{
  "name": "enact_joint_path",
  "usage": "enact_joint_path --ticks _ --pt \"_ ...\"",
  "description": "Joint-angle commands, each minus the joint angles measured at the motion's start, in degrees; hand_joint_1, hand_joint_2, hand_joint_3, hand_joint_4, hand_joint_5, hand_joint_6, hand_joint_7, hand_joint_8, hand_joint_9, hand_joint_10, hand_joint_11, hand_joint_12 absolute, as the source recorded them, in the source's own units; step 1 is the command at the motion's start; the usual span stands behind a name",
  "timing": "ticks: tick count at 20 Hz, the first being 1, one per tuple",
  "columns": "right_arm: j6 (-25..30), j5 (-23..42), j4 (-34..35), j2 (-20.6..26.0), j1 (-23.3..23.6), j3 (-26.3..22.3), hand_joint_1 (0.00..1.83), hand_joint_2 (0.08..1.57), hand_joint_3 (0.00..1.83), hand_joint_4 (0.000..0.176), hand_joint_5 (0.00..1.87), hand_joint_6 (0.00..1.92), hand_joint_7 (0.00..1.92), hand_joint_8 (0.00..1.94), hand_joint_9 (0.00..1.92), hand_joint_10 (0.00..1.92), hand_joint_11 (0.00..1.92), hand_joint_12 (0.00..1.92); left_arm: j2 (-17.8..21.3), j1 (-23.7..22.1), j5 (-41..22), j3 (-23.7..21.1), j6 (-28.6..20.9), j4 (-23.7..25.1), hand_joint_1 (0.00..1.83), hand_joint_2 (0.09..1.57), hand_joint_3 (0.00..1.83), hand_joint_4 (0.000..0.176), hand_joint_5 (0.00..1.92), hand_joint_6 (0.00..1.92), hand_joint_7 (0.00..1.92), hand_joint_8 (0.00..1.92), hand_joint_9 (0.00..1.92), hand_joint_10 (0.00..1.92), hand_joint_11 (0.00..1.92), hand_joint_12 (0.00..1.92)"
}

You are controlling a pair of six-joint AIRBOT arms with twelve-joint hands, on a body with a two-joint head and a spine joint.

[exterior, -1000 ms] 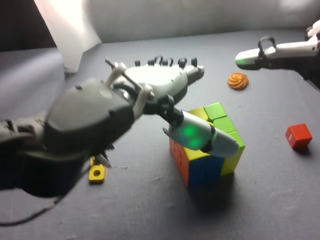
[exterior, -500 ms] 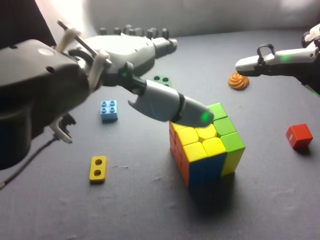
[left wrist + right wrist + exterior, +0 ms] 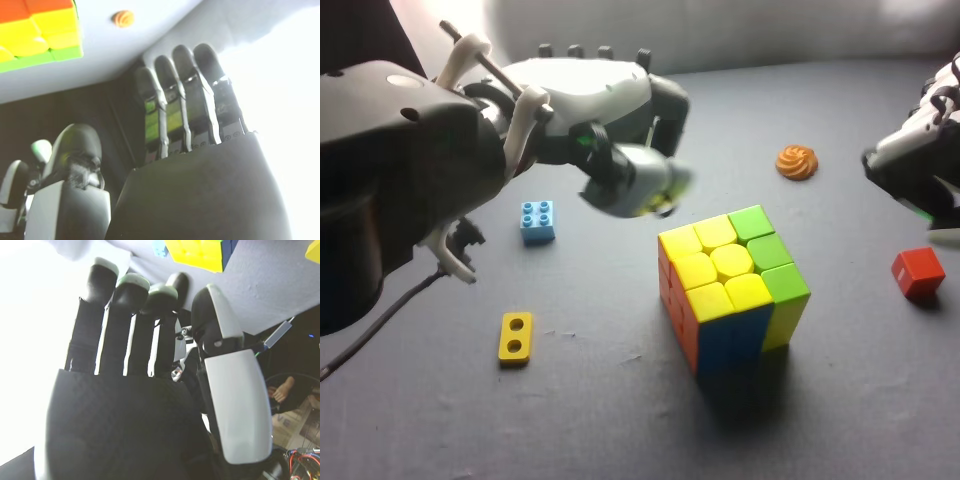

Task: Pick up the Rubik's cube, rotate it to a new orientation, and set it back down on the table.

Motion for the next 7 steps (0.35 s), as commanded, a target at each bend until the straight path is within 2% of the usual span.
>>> enact_joint_path --ticks 1,2,3,5,7 --pt "-0.10 -3.28 1.07 0.06 0.93 -0.20 0.41 1.45 0.01 0.000 0.86 1.92 0.83 1.94 0.77 1.92 0.73 1.92 0.30 -0.92 -0.26 -0.10 0.13 1.84 0.56 1.57 0.02 0.000 0.62 1.92 0.68 1.92 0.68 1.92 0.70 1.92" --pt "-0.10 -3.28 1.07 0.06 0.93 -0.28 0.42 1.48 0.01 0.000 0.92 1.92 0.88 1.94 0.83 1.92 0.84 1.92 0.30 -1.06 -0.24 -0.12 0.19 1.70 0.50 1.57 0.02 0.000 0.73 1.92 0.78 1.92 0.77 1.92 0.79 1.92" --pt "-0.10 -3.28 1.07 0.08 0.93 -0.34 0.46 1.51 0.01 0.000 0.94 1.92 0.90 1.94 0.85 1.92 0.91 1.92 0.31 -1.11 -0.24 -0.12 0.19 1.60 0.47 1.57 0.01 0.000 0.75 1.92 0.82 1.92 0.82 1.92 0.82 1.92" --pt "-0.10 -3.28 1.07 0.10 0.93 -0.46 0.55 1.51 0.00 0.000 0.85 1.92 0.88 1.94 0.84 1.92 0.91 1.92 0.49 -1.23 -0.15 -0.16 0.20 1.54 0.38 1.57 0.03 0.000 0.75 1.92 0.81 1.92 0.79 1.92 0.79 1.92" --pt "-0.10 -3.28 1.07 0.10 0.93 -0.54 0.57 1.50 0.00 0.000 0.82 1.92 0.85 1.94 0.82 1.92 0.88 1.92 0.51 -1.23 -0.15 -0.20 0.20 1.54 0.40 1.57 0.02 0.000 0.72 1.92 0.79 1.92 0.76 1.92 0.76 1.92"
